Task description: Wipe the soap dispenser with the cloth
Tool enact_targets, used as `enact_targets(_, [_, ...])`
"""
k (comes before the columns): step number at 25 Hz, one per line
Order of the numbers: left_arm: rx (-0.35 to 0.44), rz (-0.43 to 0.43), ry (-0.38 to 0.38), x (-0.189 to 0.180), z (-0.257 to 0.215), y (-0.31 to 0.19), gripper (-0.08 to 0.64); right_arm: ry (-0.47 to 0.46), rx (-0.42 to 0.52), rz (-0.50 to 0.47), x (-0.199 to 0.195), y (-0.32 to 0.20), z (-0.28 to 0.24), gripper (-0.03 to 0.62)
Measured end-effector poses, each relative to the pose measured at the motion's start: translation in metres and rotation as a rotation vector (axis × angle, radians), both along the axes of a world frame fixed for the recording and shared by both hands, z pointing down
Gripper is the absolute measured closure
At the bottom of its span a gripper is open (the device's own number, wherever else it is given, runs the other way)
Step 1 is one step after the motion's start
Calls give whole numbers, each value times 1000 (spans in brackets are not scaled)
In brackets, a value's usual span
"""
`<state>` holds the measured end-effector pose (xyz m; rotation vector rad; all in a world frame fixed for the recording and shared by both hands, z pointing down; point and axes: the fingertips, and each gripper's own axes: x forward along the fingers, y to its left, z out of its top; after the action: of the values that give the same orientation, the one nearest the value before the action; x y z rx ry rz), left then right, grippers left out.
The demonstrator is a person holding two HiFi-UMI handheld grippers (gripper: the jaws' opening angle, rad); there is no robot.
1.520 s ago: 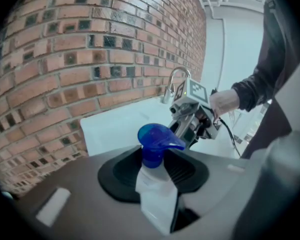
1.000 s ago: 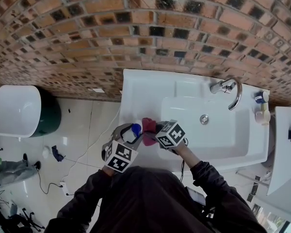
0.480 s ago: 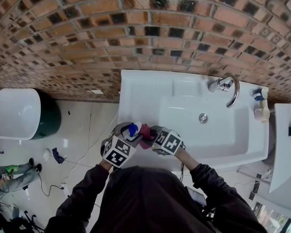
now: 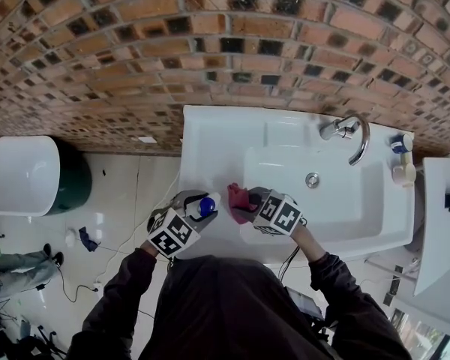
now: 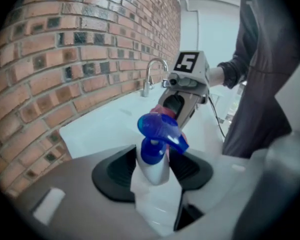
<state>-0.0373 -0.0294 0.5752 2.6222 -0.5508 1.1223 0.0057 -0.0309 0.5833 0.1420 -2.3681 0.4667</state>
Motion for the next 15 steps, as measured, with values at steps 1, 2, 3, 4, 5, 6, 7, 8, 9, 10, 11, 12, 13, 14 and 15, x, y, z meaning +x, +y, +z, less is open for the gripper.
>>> enact_targets(1, [0, 18, 8, 2, 0, 2, 345, -8, 12, 6, 3, -7, -5, 523])
enact_targets(2, [-7, 31, 20, 3, 0, 3, 345, -22, 23, 8, 4, -13, -10, 523])
enact_targets(3, [-20, 38, 32, 4, 0, 4, 345, -38, 32, 3, 4, -18, -15, 523])
enact_targets(4, [-33, 38, 41, 3, 1, 5, 345, -48, 43, -10, 2, -22, -19, 523])
enact_targets(5, [-43, 33, 46, 2, 1, 5, 345, -47, 59, -34, 0, -25, -22, 523])
enact_targets(6, [-48, 27, 47, 0, 1, 4, 345, -35, 79, -70, -4, -26, -23, 523])
enact_targets(7, [-50, 24, 46, 0, 1, 3, 345, -18, 99, -113, -8, -26, -23, 523])
enact_targets(8, [-49, 24, 42, 0, 1, 3, 347, -2, 116, -158, -13, -24, -22, 523])
enact_targets(9, [-46, 27, 38, 1, 1, 3, 347, 10, 127, -202, -17, -22, -21, 523])
enact_targets(10, [-43, 30, 35, 2, 1, 3, 347, 17, 134, -242, -21, -19, -20, 523])
enact_targets(11, [-41, 32, 33, 2, 2, 3, 347, 21, 135, -273, -24, -17, -17, 523])
enact_targets(12, [-41, 33, 33, 2, 2, 3, 347, 26, 130, -294, -26, -17, -14, 523])
enact_targets(13, [-41, 31, 35, 2, 2, 3, 348, 34, 119, -304, -27, -18, -9, 523])
enact_targets(14, [-42, 28, 37, 2, 2, 3, 348, 44, 101, -309, -27, -18, -3, 523])
enact_targets(15, [-44, 25, 38, 2, 2, 3, 348, 58, 82, -315, -28, -18, 6, 523])
